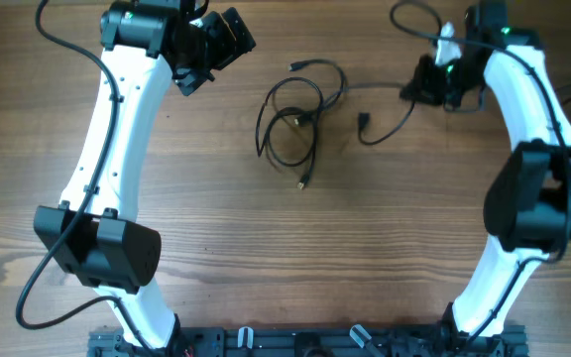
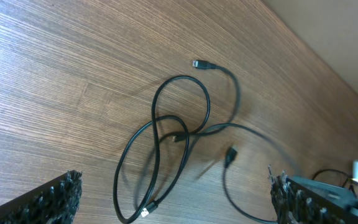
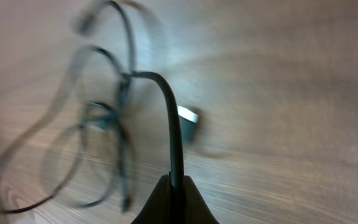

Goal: Untangle cables

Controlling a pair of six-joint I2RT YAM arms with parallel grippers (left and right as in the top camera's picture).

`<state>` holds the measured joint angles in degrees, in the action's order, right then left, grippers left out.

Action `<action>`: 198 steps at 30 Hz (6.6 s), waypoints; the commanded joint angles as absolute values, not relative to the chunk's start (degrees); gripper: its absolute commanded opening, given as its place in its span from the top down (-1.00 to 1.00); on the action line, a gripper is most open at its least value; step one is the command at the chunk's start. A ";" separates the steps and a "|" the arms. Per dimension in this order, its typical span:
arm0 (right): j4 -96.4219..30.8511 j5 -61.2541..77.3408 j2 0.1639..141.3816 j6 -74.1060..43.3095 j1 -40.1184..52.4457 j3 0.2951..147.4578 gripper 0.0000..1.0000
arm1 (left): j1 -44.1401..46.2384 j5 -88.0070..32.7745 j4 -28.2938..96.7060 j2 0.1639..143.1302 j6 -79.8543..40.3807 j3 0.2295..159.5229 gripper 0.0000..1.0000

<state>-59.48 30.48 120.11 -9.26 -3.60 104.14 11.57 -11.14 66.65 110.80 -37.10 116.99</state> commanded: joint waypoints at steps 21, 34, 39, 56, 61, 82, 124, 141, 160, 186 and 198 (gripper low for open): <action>-40.82 33.21 93.45 -16.67 4.71 114.50 0.91 | 11.77 -10.79 66.52 110.80 -36.18 117.23 -1.00; -49.84 7.11 83.61 -23.38 -15.18 114.50 0.91 | 11.77 -10.74 66.87 110.80 -36.21 117.23 -1.00; -54.26 5.61 82.70 -29.93 -28.34 114.48 0.91 | 11.77 -10.76 66.89 110.80 -36.21 117.23 -1.00; -62.85 2.55 91.96 -35.86 -55.27 111.98 0.91 | 11.77 -10.79 67.59 110.80 -36.21 117.23 -1.00; -61.91 4.67 100.01 -34.15 -55.24 111.98 -0.32 | 11.77 -10.81 67.57 110.80 -36.23 117.23 -1.00; -61.60 39.97 100.57 -10.68 -18.37 111.92 -0.99 | 10.57 -3.33 66.54 110.80 -36.21 117.23 -1.00; -50.06 32.84 128.62 -19.81 28.64 112.88 0.91 | 0.69 -3.55 72.44 115.59 -37.08 116.90 -1.00; -46.85 18.48 121.14 -23.16 9.17 145.23 0.91 | 10.70 -3.55 67.70 117.19 -36.58 116.46 -1.00; -45.41 3.77 137.53 -23.90 -21.65 144.62 0.46 | 15.92 -3.36 67.46 117.19 -36.40 116.46 -1.00; -80.20 16.97 106.41 -7.57 -4.54 145.27 -1.00 | 11.11 -7.64 66.92 98.83 -28.93 116.64 -1.00; -89.17 0.03 105.65 -8.12 11.94 145.27 -0.99 | 11.11 -8.29 71.61 98.91 -28.95 116.57 -1.00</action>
<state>-88.53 3.29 106.06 -8.67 11.49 145.21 10.92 -7.57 71.64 98.74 -28.58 116.73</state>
